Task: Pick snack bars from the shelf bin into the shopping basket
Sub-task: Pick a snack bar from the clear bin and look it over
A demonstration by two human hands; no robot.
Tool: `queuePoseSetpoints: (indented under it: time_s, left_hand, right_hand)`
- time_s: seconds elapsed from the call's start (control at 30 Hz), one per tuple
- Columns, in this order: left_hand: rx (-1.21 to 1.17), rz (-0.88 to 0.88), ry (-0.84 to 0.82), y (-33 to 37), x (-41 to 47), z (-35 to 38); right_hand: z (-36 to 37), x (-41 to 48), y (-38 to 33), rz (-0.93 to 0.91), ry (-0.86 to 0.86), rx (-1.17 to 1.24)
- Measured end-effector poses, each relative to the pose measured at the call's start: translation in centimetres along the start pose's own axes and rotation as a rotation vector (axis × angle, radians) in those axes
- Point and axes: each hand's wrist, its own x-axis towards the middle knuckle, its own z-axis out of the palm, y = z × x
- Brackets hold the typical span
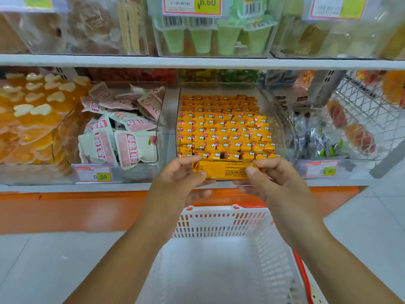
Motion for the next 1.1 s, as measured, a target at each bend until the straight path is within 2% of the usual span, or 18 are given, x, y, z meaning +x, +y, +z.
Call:
queuePoseSetpoints:
  time_s: [0.17, 0.3, 0.6, 0.73, 0.83, 0.9, 1.1]
  left_hand:
    - [-0.075, 0.015, -0.066, 0.8, -0.4, -1.6]
    - [-0.099, 0.039, -0.090, 1.2, -0.3, -2.3]
    - [-0.120, 0.036, -0.191, 1.4, 0.1, -2.0]
    - [-0.033, 0.106, -0.122, 1.0, -0.1, -1.9]
    - [0.032, 0.153, -0.019, 0.5, 0.1, -1.9]
    - [0.050, 0.175, -0.008, 0.4, 0.0, -1.6]
    - [0.025, 0.227, 0.076, 0.0, -0.6, -0.6]
  right_hand:
    - [-0.2, 1.0, -0.1, 0.041, -0.136, 0.112]
    - [-0.1, 1.3, -0.6, 0.116, -0.185, 0.199]
    - [-1.1, 1.9, -1.5, 0.218, -0.271, 0.228]
    - [-1.7, 1.8, -1.8, 0.130, -0.225, 0.164]
    - [-1.9, 1.7, -1.6, 0.021, -0.176, 0.009]
    - [-1.9, 1.5, -1.2, -0.036, -0.135, -0.063]
    - [-0.9, 0.8, -1.4, -0.088, -0.083, -0.036]
